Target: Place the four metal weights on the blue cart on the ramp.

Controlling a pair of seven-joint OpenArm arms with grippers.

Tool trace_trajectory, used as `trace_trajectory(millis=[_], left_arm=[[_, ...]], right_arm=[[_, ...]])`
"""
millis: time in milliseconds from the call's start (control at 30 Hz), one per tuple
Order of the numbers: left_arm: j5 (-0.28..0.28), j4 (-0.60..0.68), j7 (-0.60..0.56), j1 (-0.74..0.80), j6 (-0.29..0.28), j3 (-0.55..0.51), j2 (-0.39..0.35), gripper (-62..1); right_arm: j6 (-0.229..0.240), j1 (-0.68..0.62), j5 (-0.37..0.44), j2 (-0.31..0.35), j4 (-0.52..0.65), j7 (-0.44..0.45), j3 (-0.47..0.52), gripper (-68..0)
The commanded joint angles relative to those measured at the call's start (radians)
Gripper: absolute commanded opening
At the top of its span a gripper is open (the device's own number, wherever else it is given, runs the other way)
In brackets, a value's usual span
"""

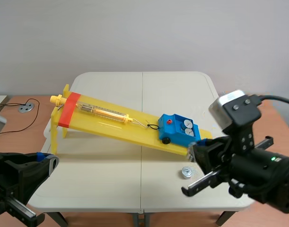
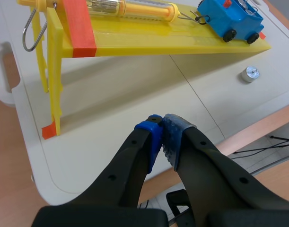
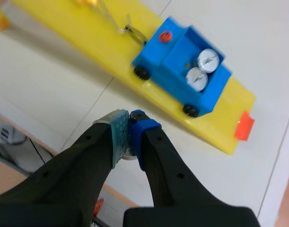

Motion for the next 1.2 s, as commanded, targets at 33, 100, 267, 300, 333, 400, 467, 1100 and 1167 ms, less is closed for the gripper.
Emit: trace_trajectory(millis=[33,100,267,300,333,400,467,1100,1167], left_arm=[[-0.074,0.062,-0.107,-0.006,-0.021,-0.013,0.008,-55.8],[-0.074,0.062,-0.106,-0.006,-0.021,-0.013,0.008,-55.8],[-0.074,0.062,-0.106,-0.006,-0.021,-0.013,0.008,-55.8],[-0.074,0.062,-0.106,-0.006,-0.021,-0.013,0.008,-55.8],[-0.074,0.062,-0.106,-0.006,-0.021,-0.013,0.008,-55.8],[-0.074,0.062,-0.106,-0.006,-0.021,-0.013,0.008,-55.8],[-0.074,0.062,-0.106,-0.006,-0.021,-0.013,0.008,-55.8],[-0.074,0.062,-0.104,-0.006,-0.021,-0.013,0.008,-55.8],[-0.074,0.062,-0.104,-0.006,-0.021,-0.013,0.008,-55.8]], right_arm=[[0.02,0.076,0.166,-0.021,0.076,0.109,0.094,-66.9],[0.02,0.093,0.196,-0.053,0.076,0.098,0.125,-66.9],[0.019,0.166,0.204,-0.138,0.035,0.09,0.15,-66.9],[0.019,0.182,0.204,-0.152,0.018,0.09,0.15,-66.9],[0.019,0.2,0.204,-0.167,-0.001,0.089,0.15,-66.9],[0.019,0.234,0.205,-0.195,-0.043,0.089,0.15,-66.9],[0.02,0.266,0.207,-0.218,-0.085,0.09,0.15,-66.9],[0.021,0.505,0.207,-0.306,-0.358,0.098,0.189,-66.9],[0.026,0.528,0.207,-0.306,-0.395,0.1,0.189,-66.9]])
